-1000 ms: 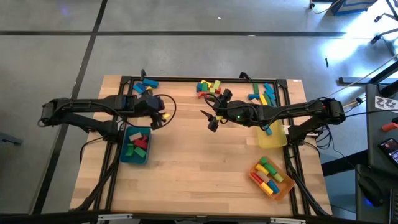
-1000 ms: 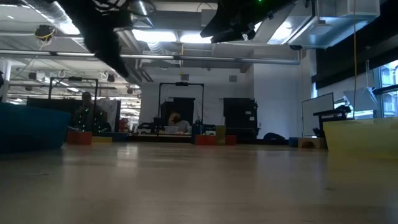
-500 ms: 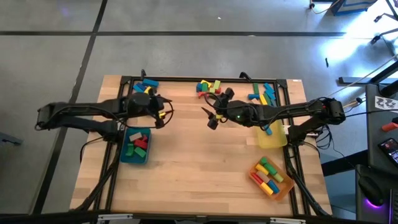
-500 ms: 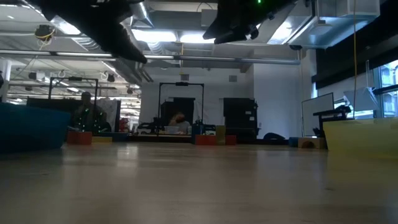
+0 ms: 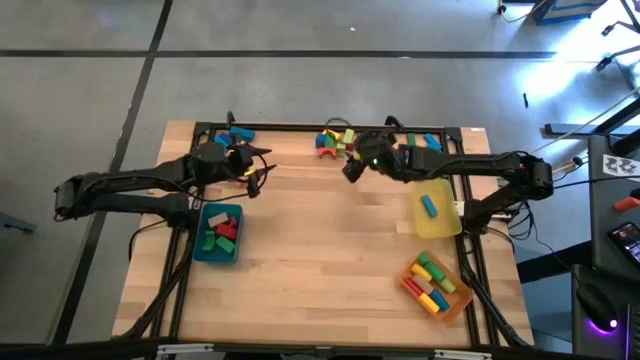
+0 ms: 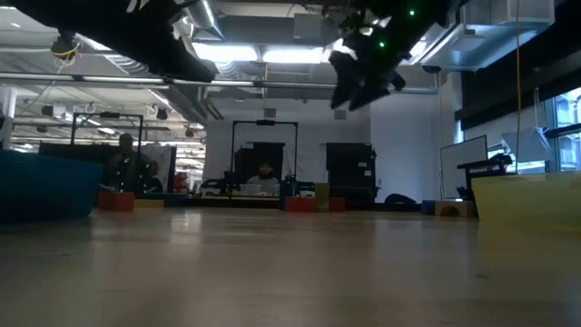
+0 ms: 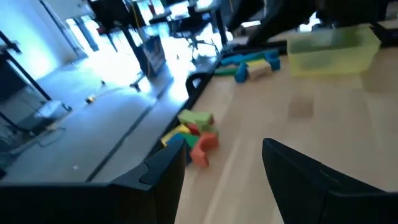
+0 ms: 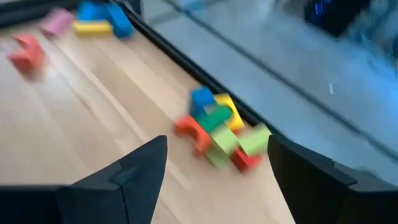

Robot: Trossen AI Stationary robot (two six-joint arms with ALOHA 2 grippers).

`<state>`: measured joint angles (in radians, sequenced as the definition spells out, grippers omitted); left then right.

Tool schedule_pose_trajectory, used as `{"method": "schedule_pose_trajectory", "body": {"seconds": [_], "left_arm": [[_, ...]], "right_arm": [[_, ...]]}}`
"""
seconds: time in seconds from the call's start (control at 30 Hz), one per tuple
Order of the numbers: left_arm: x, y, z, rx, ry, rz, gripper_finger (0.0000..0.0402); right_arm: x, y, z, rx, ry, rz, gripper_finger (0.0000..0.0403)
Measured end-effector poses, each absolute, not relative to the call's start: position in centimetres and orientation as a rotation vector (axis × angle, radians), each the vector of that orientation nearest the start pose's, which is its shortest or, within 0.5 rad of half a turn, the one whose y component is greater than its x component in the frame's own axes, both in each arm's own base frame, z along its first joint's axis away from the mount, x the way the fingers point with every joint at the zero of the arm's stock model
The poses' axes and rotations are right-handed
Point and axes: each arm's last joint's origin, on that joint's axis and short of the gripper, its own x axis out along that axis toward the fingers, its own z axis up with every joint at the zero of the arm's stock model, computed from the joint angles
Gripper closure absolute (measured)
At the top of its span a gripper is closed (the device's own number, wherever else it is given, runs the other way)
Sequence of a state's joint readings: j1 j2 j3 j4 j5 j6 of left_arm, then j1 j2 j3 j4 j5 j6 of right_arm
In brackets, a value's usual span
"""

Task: Sort blocks by size
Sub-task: Put the blue cylindrical block into the orange bin

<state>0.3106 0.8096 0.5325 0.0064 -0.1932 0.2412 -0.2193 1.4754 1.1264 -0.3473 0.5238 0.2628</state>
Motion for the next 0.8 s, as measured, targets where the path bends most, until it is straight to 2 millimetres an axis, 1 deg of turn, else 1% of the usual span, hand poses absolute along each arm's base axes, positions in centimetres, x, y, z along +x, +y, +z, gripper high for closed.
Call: {"method": "schedule_pose_trajectory", "body": {"seconds": [0.23, 0.37, 0.43, 0.53, 0.8], "left_arm": [[17.3, 6.8, 25.1, 0.302, 0.388, 0.472, 0.0206], [17.2, 7.0, 25.0, 0.259, 0.392, 0.490, 0.0206], [17.2, 7.0, 25.0, 0.246, 0.388, 0.492, 0.0206], [17.2, 6.9, 25.0, 0.227, 0.385, 0.494, 0.0206], [17.1, 6.9, 24.8, 0.203, 0.402, 0.495, 0.0206]], "right_arm": [[28.0, -11.7, 28.9, 0.247, 0.801, -0.902, 0.0123], [26.5, -13.3, 28.5, 0.346, 0.882, -0.938, 0.0123], [25.9, -14.0, 28.1, 0.426, 0.909, -0.970, 0.0123], [25.2, -14.8, 26.9, 0.514, 0.943, -1.023, 0.0123], [24.5, -16.8, 23.9, 0.589, 1.041, -1.079, 0.0123]]}}
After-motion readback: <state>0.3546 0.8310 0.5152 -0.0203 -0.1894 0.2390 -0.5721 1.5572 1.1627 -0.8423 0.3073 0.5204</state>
